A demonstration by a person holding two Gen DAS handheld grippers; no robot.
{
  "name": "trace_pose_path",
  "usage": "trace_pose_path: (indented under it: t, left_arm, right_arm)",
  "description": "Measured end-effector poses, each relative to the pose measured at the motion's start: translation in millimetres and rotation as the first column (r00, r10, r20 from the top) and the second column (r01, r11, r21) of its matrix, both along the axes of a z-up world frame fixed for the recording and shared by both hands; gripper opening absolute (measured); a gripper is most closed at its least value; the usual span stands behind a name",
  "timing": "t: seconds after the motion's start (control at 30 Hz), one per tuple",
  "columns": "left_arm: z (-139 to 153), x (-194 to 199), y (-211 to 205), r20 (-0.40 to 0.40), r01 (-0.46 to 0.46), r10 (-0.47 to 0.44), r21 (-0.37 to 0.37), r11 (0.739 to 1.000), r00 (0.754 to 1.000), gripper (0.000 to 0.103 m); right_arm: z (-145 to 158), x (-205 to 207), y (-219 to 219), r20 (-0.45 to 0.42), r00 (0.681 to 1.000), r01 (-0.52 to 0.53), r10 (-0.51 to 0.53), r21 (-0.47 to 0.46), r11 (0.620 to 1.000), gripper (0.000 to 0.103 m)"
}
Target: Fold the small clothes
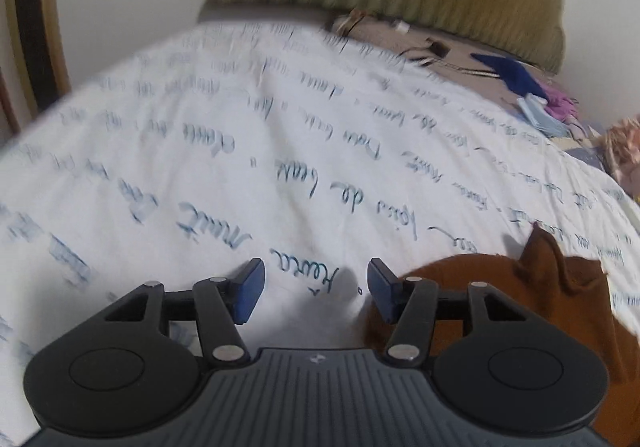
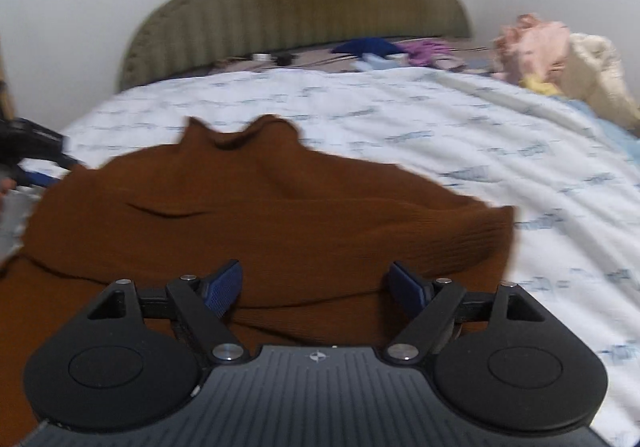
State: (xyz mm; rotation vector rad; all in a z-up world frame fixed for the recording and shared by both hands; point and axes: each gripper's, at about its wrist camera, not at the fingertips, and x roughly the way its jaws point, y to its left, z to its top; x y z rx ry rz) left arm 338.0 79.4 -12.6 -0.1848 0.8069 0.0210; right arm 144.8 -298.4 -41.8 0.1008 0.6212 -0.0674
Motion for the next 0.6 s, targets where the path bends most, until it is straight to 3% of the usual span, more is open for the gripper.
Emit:
trace_pose_path:
  t: [0.03, 0.13, 0.3, 0.43, 0.6]
  left_arm:
    - [5.5, -8.7, -3.3, 0.021, 0.032, -0.033, 0.029, 0.999, 0.999, 0.059]
    - [13.4, -47.2, -12.9, 0.079, 0.137, -0.147, 0.123, 0.983, 0.986, 0.081]
    - [9.6, -110.2, -7.7, 0.128, 0.32, -0.348, 0.198, 0.927, 0.929, 0.082]
    - [-3.3, -142.9, -5.5, 0.099, 0.462, -0.502, 0.272, 0.844, 0.859, 0.082]
    - [-18.8, -162.6, -31.5, 0.072, 0.523, -0.607, 0.435, 0.733, 0.791, 0.082]
  right_arm:
    - [1.2, -2.5, -3.4, 0.004, 1.0, 0.008, -0.008, 0.005, 1.0, 0.079]
    - [4.6, -9.5, -4.8, 0.013, 1.0, -0.004, 0.004, 0.019, 1.0, 0.08]
    - [5.1, -15.4, 9.3, 0.014, 0.997, -0.074, 0.073, 0.025, 0.997, 0.085]
    - [4.1, -15.9, 23.2, 0.005, 0.992, -0.125, 0.124, 0.014, 0.992, 0.086]
    - [2.2, -10.5, 30.1, -0.002, 0.993, -0.121, 0.121, 0.031, 0.992, 0.086]
